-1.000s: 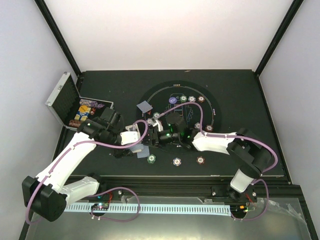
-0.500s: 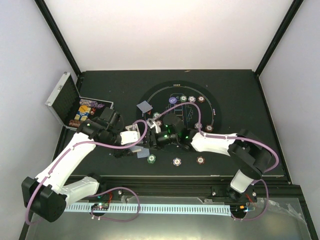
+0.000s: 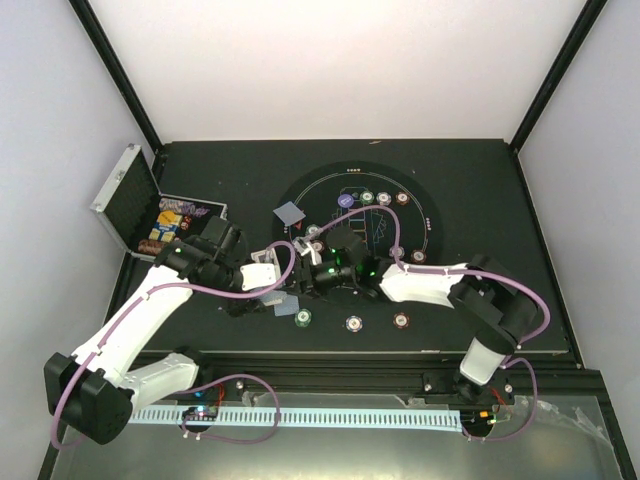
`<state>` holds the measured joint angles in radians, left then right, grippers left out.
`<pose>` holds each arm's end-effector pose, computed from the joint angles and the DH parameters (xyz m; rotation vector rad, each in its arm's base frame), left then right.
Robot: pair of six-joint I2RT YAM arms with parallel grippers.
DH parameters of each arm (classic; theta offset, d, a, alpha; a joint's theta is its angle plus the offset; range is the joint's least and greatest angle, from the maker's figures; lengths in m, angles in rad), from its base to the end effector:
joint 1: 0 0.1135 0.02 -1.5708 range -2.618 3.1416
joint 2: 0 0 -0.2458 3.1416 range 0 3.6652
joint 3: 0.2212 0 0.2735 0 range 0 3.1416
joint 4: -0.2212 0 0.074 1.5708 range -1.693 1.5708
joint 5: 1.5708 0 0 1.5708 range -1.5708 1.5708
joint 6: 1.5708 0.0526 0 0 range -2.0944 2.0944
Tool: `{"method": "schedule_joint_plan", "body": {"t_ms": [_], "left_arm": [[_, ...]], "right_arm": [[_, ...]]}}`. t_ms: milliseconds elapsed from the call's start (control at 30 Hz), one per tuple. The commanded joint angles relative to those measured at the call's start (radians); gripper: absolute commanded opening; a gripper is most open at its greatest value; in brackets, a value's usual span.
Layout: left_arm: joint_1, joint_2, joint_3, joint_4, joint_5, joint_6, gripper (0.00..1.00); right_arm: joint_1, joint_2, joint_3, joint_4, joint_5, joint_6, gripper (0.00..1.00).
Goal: Distribute texas hold em gaming equipment
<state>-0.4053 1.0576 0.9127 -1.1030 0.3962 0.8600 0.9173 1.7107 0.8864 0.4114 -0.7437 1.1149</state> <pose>0.1858 -0.1018 0.2323 1.6732 2.1323 -0.4303 0.2044 0.3256 0.1565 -0.3774 2.4839 1.8528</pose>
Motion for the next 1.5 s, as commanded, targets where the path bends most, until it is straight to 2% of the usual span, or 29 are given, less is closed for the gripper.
{"method": "schedule_joint_plan", "body": {"t_ms": [0, 333, 433, 500, 733, 933, 1100, 1267, 1467], "left_arm": [[0.004, -0.024, 0.008, 0.009, 0.013, 0.012, 0.02], [0.003, -0.02, 0.001, 0.015, 0.008, 0.01, 0.02], [0.003, -0.018, -0.008, 0.021, 0.001, 0.013, 0.02], [0.003, -0.017, -0.01, 0.023, 0.003, 0.013, 0.02], [0.004, -0.012, 0.0, 0.023, 0.012, 0.011, 0.01], [0.004, -0.019, -0.004, 0.022, 0.008, 0.021, 0.02], [0.003, -0.023, -0.002, 0.022, 0.003, 0.023, 0.02], [0.003, -0.034, -0.012, 0.022, 0.0, 0.028, 0.01], [0.003, -0.036, -0.01, 0.026, -0.003, 0.026, 0.02]], "right_arm": [[-0.037, -0.043, -0.055, -0.057, 0.021, -0.036, 0.48], [-0.043, -0.113, -0.06, -0.098, 0.038, -0.047, 0.35], [-0.038, -0.128, -0.046, -0.086, 0.031, -0.034, 0.53], [-0.026, -0.122, -0.026, -0.09, 0.024, -0.038, 0.58], [0.033, -0.023, 0.037, -0.07, 0.004, -0.004, 0.6], [0.046, 0.037, 0.081, -0.025, 0.002, 0.039, 0.57], [0.037, 0.07, 0.08, -0.054, 0.017, 0.038, 0.51], [0.0, 0.046, -0.005, -0.057, 0.034, 0.03, 0.47], [-0.021, -0.018, -0.032, -0.154, 0.058, -0.036, 0.41]]}}
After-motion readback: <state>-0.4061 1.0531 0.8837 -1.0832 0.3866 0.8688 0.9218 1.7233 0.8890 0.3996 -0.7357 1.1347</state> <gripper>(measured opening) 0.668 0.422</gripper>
